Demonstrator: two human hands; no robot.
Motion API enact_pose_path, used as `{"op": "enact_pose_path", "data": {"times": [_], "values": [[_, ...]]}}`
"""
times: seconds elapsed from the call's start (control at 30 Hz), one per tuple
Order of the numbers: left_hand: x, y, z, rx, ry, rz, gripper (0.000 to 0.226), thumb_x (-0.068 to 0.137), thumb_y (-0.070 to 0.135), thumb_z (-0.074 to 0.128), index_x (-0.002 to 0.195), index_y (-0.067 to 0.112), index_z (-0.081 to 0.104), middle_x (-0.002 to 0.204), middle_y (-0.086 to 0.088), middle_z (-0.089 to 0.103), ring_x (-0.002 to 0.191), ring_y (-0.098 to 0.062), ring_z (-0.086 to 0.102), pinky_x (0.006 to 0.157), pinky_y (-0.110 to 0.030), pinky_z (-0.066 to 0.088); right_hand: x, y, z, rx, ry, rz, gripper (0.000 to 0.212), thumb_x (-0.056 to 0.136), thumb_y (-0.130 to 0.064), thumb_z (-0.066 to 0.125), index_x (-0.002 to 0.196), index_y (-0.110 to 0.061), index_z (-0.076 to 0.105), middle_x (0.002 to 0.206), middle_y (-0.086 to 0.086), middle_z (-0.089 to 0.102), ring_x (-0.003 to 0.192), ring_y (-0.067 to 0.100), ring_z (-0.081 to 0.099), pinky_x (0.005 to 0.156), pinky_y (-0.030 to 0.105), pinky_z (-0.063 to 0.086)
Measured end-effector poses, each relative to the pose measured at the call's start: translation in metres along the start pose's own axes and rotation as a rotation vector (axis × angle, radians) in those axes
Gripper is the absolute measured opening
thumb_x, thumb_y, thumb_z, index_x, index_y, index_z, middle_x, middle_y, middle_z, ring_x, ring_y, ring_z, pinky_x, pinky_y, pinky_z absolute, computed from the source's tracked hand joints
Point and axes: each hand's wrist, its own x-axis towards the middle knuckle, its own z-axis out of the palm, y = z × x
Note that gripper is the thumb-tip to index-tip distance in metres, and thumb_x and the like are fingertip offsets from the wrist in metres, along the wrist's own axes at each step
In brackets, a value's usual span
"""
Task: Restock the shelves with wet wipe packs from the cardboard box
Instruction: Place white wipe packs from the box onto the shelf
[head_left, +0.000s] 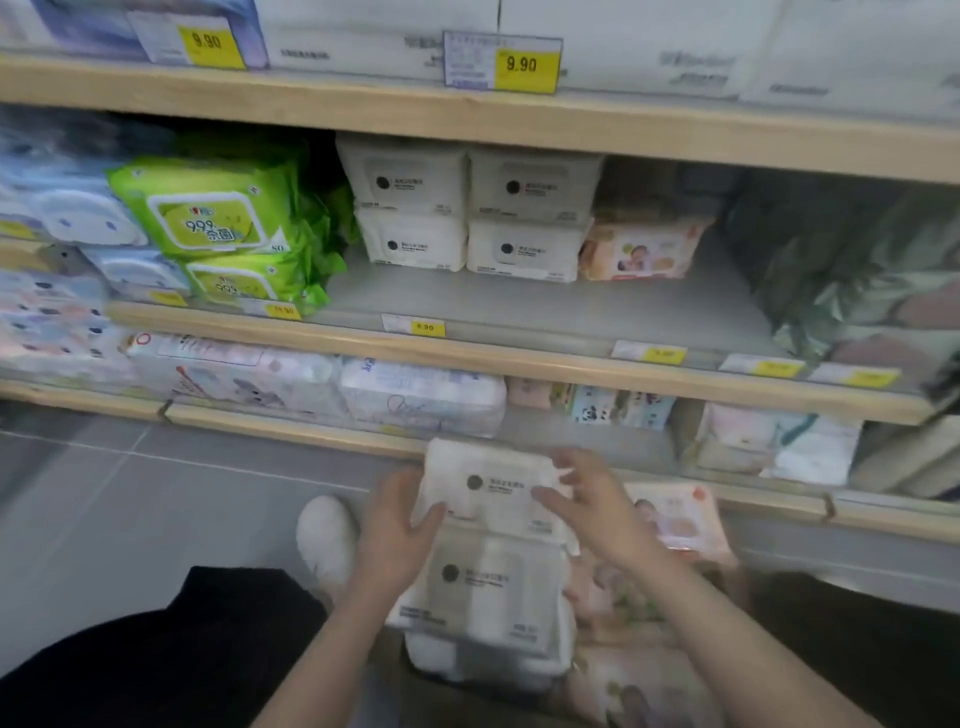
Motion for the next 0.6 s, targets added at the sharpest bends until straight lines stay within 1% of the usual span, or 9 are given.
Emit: {"op": "enact_pose_path", "data": {"times": [0.1, 0.17, 0.23, 0.27, 0.37, 0.43, 0.5, 0.57, 0.6], "values": [[-0.012, -0.014, 0.004, 0.113, -0.011, -0.075, 0.063, 0.084, 0.025, 0.068, 0.136, 0.004, 0.039, 0.13, -0.011, 0.047, 0.124, -0.027, 0.041, 0.101, -0.035, 0.032, -0.039, 0.042, 0.038, -0.025, 0.014, 0.117, 0.053, 0.083, -0.033, 0.069, 0.128, -0.017, 0.048, 0.135, -0.001, 0.042, 0.118, 0.016, 0.049, 0.09, 0.021, 0.041], [-0.016, -0.022, 0.008, 0.088, -0.066, -0.129, 0.054, 0.084, 0.026, 0.067, 0.129, 0.005, 0.045, 0.115, -0.002, 0.052, 0.113, -0.021, 0.049, 0.091, -0.032, 0.037, -0.054, 0.056, 0.056, -0.112, 0.104, 0.136, 0.061, 0.079, -0.033, 0.072, 0.131, -0.016, 0.044, 0.138, 0.001, 0.038, 0.126, 0.018, 0.042, 0.099, 0.026, 0.037], [-0.019, -0.03, 0.013, 0.015, -0.108, -0.216, 0.043, 0.085, 0.034, 0.065, 0.119, 0.013, 0.049, 0.107, 0.002, 0.059, 0.103, -0.02, 0.058, 0.082, -0.03, 0.042, -0.06, 0.061, 0.067, -0.097, 0.159, 0.171, 0.068, 0.076, -0.031, 0.074, 0.132, -0.016, 0.039, 0.125, -0.002, 0.038, 0.118, 0.013, 0.037, 0.095, 0.023, 0.032], [-0.021, -0.032, 0.015, -0.025, -0.13, -0.267, 0.041, 0.086, 0.039, 0.062, 0.118, 0.016, 0.049, 0.106, 0.001, 0.062, 0.098, -0.019, 0.06, 0.078, -0.029, 0.044, -0.061, 0.062, 0.071, -0.049, 0.143, 0.196, 0.065, 0.077, -0.032, 0.073, 0.13, -0.016, 0.039, 0.121, -0.005, 0.038, 0.115, 0.01, 0.037, 0.094, 0.022, 0.031], [-0.023, -0.042, 0.022, -0.114, -0.168, -0.317, 0.043, 0.086, 0.045, 0.06, 0.12, 0.02, 0.052, 0.104, 0.003, 0.066, 0.089, -0.009, 0.062, 0.067, -0.02, 0.044, -0.057, 0.057, 0.084, 0.159, 0.013, 0.316, 0.062, 0.077, -0.05, 0.065, 0.128, -0.023, 0.042, 0.121, -0.007, 0.053, 0.114, 0.014, 0.053, 0.096, 0.031, 0.045], [-0.023, -0.045, 0.025, -0.145, -0.178, -0.311, 0.044, 0.083, 0.046, 0.063, 0.119, 0.022, 0.056, 0.102, 0.005, 0.069, 0.09, -0.009, 0.064, 0.065, -0.018, 0.046, -0.057, 0.057, 0.089, 0.211, -0.009, 0.358, 0.062, 0.08, -0.05, 0.062, 0.13, -0.024, 0.038, 0.12, -0.009, 0.059, 0.112, 0.014, 0.058, 0.092, 0.033, 0.048], [-0.026, -0.049, 0.026, -0.154, -0.187, -0.266, 0.052, 0.076, 0.051, 0.068, 0.119, 0.024, 0.057, 0.103, 0.006, 0.07, 0.097, -0.012, 0.066, 0.071, -0.02, 0.051, -0.06, 0.052, 0.087, 0.239, 0.0, 0.342, 0.054, 0.085, -0.041, 0.062, 0.129, -0.021, 0.039, 0.116, -0.011, 0.06, 0.108, 0.011, 0.059, 0.084, 0.023, 0.048], [-0.03, -0.052, 0.026, -0.163, -0.184, -0.215, 0.066, 0.067, 0.058, 0.068, 0.122, 0.025, 0.054, 0.108, 0.008, 0.069, 0.102, -0.009, 0.064, 0.081, -0.026, 0.053, -0.067, 0.051, 0.082, 0.251, 0.005, 0.32, 0.043, 0.088, -0.031, 0.063, 0.124, -0.021, 0.042, 0.11, -0.013, 0.058, 0.101, 0.007, 0.057, 0.069, 0.005, 0.042], [-0.036, -0.044, 0.023, -0.176, -0.175, -0.19, 0.066, 0.066, 0.056, 0.069, 0.122, 0.024, 0.053, 0.109, 0.009, 0.068, 0.103, -0.007, 0.063, 0.084, -0.027, 0.053, -0.07, 0.051, 0.078, 0.269, 0.01, 0.304, 0.041, 0.088, -0.028, 0.063, 0.123, -0.021, 0.043, 0.108, -0.013, 0.058, 0.098, 0.006, 0.057, 0.063, 0.002, 0.04]]}}
